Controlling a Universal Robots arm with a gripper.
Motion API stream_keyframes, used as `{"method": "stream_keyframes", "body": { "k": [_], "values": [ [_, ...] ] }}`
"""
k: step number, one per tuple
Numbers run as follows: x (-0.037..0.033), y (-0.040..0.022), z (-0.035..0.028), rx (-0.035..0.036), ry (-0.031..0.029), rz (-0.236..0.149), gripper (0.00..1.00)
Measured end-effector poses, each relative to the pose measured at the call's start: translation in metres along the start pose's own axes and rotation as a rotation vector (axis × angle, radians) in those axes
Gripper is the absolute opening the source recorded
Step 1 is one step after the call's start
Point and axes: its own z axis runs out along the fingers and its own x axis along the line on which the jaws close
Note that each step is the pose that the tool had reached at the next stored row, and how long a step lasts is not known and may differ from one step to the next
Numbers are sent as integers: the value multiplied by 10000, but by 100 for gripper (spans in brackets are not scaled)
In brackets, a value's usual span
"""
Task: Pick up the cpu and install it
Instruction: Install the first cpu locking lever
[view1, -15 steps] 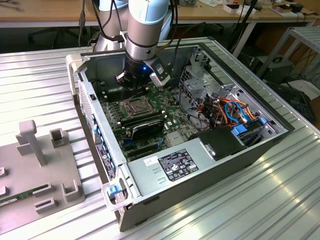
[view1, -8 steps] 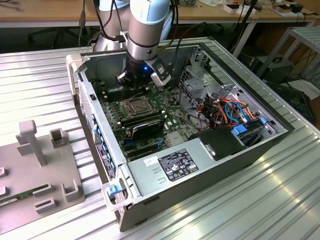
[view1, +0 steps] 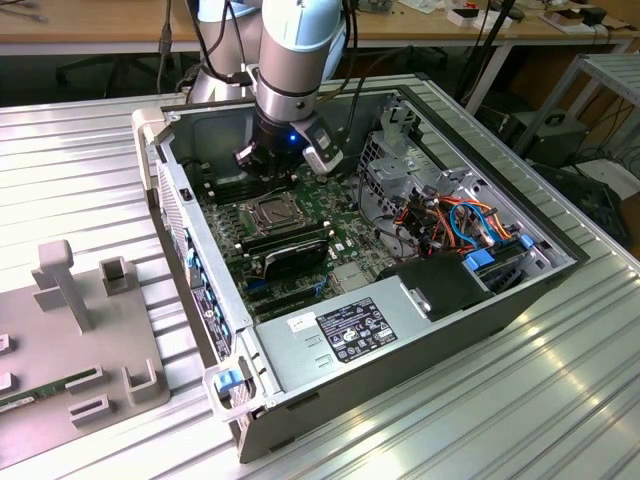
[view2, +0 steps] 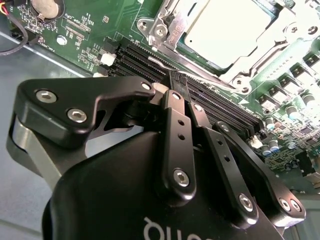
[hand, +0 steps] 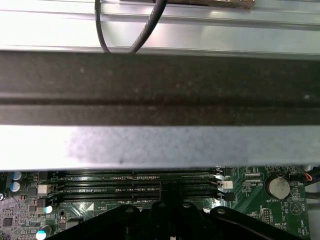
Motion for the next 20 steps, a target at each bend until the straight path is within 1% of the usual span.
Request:
{"method": "stream_keyframes", "body": {
  "k": [11, 20],
  "values": [
    [2, -7, 43, 0, 0, 1, 11],
    [0, -16, 65, 0, -1, 10, 11]
  ]
}}
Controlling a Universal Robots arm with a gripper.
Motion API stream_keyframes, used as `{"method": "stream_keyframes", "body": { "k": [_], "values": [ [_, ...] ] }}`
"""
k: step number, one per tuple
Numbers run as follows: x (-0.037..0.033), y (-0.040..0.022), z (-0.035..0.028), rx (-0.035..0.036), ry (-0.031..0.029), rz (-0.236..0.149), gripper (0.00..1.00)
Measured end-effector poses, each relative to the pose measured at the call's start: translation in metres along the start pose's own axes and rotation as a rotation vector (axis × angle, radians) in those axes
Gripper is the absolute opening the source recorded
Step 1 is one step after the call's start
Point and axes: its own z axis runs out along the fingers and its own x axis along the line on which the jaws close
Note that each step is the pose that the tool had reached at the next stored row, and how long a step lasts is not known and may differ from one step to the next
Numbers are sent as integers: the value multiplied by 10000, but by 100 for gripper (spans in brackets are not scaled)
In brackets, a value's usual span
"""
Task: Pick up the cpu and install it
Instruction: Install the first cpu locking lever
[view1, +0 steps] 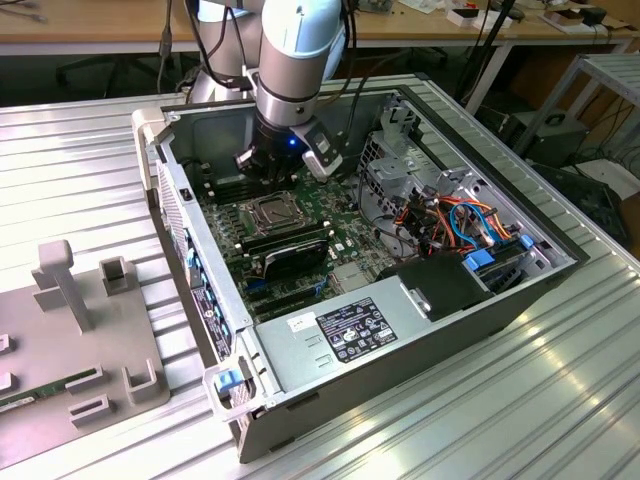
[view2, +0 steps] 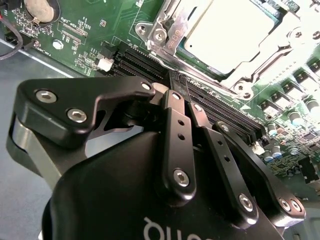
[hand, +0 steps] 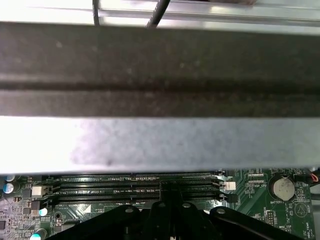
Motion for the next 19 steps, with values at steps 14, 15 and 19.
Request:
{"method": "stream_keyframes", "body": {
  "k": [14, 15, 19],
  "values": [
    [-15, 20, -118, 0, -4, 10, 11],
    [-17, 26, -150, 1, -4, 10, 11],
    [-19, 30, -171, 7, -3, 8, 11]
  ]
}}
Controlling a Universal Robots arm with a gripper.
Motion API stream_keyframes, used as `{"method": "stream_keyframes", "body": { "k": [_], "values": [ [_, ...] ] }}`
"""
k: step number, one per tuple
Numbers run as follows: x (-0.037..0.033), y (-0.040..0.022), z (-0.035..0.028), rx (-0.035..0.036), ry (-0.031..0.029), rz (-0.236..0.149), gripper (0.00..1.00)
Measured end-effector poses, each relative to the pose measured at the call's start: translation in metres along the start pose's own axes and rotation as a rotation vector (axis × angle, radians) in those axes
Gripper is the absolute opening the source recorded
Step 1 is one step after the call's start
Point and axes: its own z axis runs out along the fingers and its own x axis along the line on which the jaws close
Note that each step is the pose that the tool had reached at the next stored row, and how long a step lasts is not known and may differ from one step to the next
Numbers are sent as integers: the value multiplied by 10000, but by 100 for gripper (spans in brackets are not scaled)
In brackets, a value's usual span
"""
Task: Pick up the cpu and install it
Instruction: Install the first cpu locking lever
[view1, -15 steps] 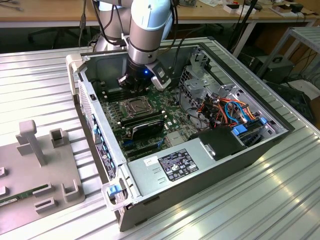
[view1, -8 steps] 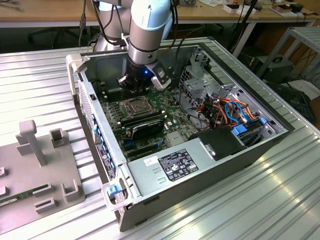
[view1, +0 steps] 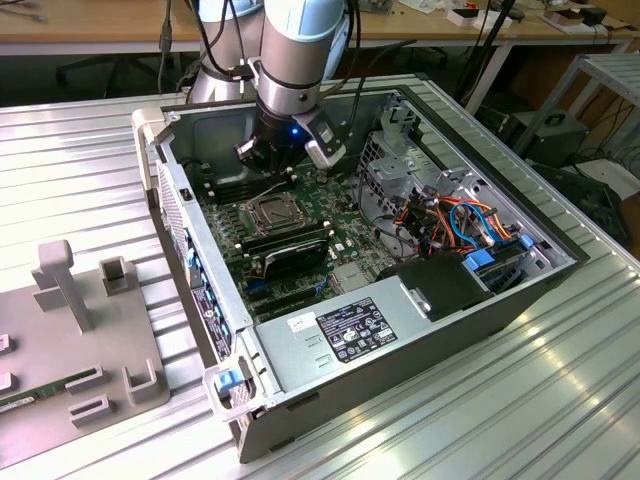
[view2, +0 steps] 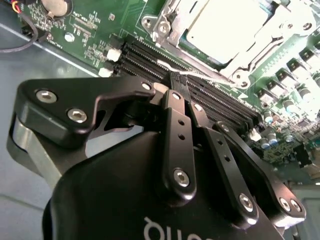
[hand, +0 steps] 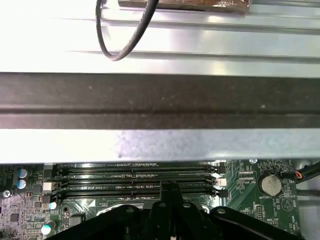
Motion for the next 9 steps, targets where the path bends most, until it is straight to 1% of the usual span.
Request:
{"method": "stream_keyframes", "body": {
  "k": [2, 4, 6, 8, 9],
  "values": [
    [4, 0, -1, 4, -1, 0, 11],
    [44, 0, -5, 5, -15, -3, 11],
    [102, 0, -10, 4, -50, -8, 11],
    [115, 3, -23, 4, -80, -12, 11],
    [114, 6, -43, 2, -94, -15, 11]
  ]
}}
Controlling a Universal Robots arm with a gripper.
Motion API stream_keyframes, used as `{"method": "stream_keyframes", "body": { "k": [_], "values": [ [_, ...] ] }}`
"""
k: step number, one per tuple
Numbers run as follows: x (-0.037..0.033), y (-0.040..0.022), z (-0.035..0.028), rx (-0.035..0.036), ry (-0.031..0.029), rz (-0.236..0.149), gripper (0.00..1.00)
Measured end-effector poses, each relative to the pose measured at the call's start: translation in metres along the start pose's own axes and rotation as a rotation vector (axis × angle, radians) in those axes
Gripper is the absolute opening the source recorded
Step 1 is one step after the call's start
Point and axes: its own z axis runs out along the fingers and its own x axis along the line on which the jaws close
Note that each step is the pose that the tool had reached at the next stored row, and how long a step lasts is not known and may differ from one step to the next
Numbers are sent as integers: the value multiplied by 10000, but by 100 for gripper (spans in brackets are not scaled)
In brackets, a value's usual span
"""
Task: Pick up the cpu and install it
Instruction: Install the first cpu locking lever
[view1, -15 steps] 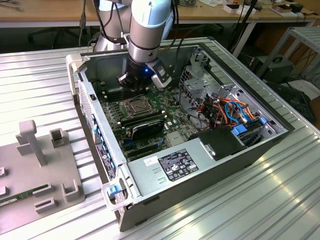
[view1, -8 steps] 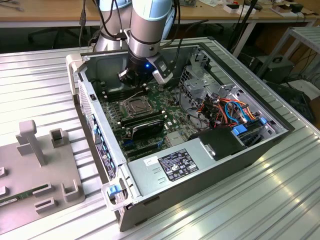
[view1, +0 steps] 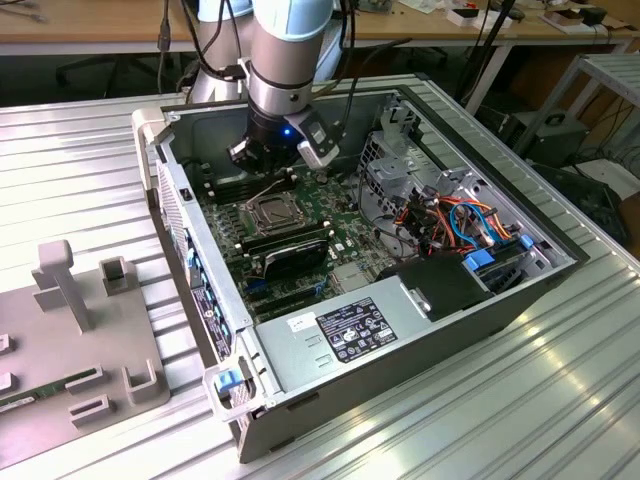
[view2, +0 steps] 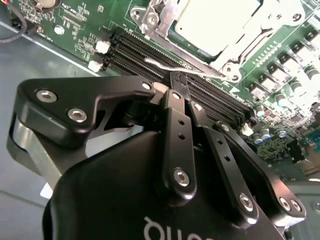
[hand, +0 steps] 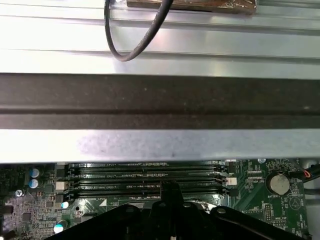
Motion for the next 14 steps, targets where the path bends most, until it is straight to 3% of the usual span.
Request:
{"method": "stream_keyframes", "body": {
  "k": [2, 4, 5, 8, 12, 14],
  "values": [
    [-5, 11, -56, -2, -34, -7, 11],
    [2, 20, -108, -3, -121, -23, 11],
    [25, 20, -111, -4, -186, -34, 11],
    [89, 19, -118, -5, -288, -53, 11],
    [176, 19, -125, -8, -375, -67, 11],
    [188, 19, -126, -10, -414, -75, 11]
  ]
}}
